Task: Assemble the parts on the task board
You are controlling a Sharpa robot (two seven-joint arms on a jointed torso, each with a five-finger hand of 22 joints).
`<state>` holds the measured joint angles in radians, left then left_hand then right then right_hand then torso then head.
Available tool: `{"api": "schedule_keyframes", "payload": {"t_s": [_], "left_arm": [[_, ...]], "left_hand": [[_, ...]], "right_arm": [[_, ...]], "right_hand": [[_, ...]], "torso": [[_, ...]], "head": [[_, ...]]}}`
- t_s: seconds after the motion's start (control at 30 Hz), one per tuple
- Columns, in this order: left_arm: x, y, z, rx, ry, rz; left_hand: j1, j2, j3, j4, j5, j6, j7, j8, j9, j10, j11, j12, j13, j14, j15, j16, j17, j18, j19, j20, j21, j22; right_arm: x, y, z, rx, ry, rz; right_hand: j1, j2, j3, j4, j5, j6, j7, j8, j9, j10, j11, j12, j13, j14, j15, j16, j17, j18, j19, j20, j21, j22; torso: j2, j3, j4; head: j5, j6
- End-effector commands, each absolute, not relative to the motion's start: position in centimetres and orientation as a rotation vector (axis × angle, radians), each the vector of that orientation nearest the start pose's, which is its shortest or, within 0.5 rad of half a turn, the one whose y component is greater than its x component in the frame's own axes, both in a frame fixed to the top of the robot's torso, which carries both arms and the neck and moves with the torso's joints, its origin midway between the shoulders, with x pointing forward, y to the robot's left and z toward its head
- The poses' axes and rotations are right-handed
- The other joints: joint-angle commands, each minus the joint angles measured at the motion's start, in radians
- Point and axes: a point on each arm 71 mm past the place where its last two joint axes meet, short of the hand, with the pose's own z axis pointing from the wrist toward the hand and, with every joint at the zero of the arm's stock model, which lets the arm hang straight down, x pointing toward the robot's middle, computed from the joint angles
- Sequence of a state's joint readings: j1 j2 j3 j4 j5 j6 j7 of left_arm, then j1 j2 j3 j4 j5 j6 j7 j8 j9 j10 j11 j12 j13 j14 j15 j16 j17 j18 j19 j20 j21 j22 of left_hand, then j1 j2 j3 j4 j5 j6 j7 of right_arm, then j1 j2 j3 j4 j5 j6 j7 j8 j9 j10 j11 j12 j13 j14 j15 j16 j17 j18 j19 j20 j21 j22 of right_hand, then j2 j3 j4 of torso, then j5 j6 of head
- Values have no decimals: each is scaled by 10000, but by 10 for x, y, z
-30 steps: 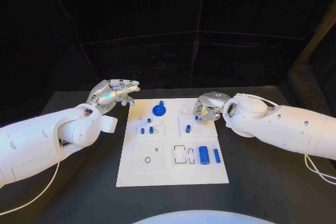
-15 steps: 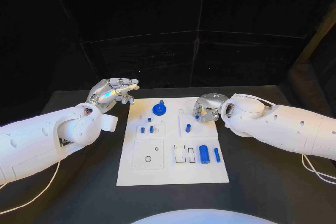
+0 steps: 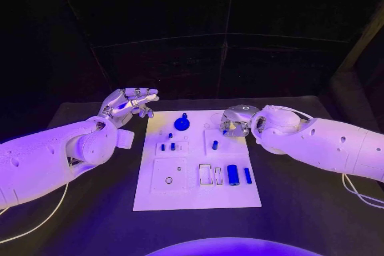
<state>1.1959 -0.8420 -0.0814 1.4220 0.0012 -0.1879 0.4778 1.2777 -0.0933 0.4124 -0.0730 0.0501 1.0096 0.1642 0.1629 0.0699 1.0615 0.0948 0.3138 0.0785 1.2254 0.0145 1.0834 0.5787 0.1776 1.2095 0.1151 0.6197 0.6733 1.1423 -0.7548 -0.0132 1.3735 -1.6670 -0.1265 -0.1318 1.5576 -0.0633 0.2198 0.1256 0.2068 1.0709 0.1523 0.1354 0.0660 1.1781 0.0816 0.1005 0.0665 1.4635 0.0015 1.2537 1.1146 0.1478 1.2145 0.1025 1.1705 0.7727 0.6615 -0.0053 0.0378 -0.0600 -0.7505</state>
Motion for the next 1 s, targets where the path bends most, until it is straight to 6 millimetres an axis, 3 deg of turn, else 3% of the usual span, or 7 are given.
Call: {"api": "schedule_keyframes", "payload": {"t_s": [0.03, 0.23, 0.27, 0.4, 0.6, 1.0], "left_arm": [[500, 235, -195, -10817, 13884, -15954], [499, 237, -195, -10849, 13904, -15900], [499, 237, -195, -10854, 13910, -15893], [499, 237, -195, -10873, 13934, -15871], [500, 239, -195, -10897, 13944, -15817], [502, 241, -196, -10946, 13948, -15688]], "left_hand": [[4, 71, -8, -47, 67, -5, 91, 48, -18, -11, 61, 46, -16, -74, 14, -80, -47, 54, -100, 1, -56, -26], [21, 73, -6, -64, 68, -40, 119, 40, -23, -42, 80, 47, -24, -94, 28, -97, -81, 50, -103, 8, -82, -46], [23, 73, -5, -66, 68, -41, 120, 40, -24, -43, 81, 48, -24, -95, 29, -97, -83, 50, -103, 8, -83, -47], [59, 84, 9, -92, 70, -61, 135, 39, -25, -65, 92, 53, -29, -116, 37, -119, -132, 49, -102, 14, -103, -62], [67, 83, 10, -100, 70, -67, 140, 38, -26, -72, 96, 55, -31, -117, 40, -117, -131, 49, -102, 15, -108, -66], [73, 82, 11, -106, 69, -74, 145, 37, -26, -79, 101, 56, -33, -124, 42, -126, -149, 49, -101, 17, -113, -71]], "right_arm": [[500, -198, -231, -3709, 18493, 4180], [499, -199, -228, -3619, 18121, 4152], [499, -199, -227, -3591, 18020, 4177], [497, -198, -223, -3491, 17671, 4292], [494, -198, -219, -3364, 17282, 4502], [479, -200, -205, -3034, 16582, 5098]], "right_hand": [[157, -20, 518, -150, -257, 170, -40, -28, 15, 240, -25, -32, 10, 338, -108, 124, 123, -86, 195, -29, 209, 297], [-25, -16, 1783, -415, -837, 453, -107, -29, 28, 604, -101, -100, 29, 358, -158, 225, 151, -162, 369, -90, 559, 791], [-215, -94, 2191, -495, -976, 496, -118, -56, 26, 663, -100, -159, 29, 359, -180, 255, 152, -173, 372, -93, 619, 856], [-491, -284, 2773, -712, -1035, 535, -105, -108, 26, 733, -102, -242, 35, 349, -160, 277, 124, -175, 358, -101, 690, 925], [-850, -458, 3234, -919, -1065, 584, -99, -149, 30, 790, -104, -302, 46, 336, -158, 281, 67, -173, 334, -94, 742, 964], [-1018, -556, 3344, -999, -1097, 605, -95, -164, 33, 800, -111, -319, 49, 340, -151, 311, 82, -175, 337, -97, 771, 999]], "torso": [[-2, 3, 9], [20, 0, 9], [19, 3, 8], [-4, 7, 3], [-13, -6, 1], [-20, -9, 5]], "head": [[-14, -18], [-28, -1], [-29, -6], [-11, -16], [-29, -30], [-55, 6]]}}
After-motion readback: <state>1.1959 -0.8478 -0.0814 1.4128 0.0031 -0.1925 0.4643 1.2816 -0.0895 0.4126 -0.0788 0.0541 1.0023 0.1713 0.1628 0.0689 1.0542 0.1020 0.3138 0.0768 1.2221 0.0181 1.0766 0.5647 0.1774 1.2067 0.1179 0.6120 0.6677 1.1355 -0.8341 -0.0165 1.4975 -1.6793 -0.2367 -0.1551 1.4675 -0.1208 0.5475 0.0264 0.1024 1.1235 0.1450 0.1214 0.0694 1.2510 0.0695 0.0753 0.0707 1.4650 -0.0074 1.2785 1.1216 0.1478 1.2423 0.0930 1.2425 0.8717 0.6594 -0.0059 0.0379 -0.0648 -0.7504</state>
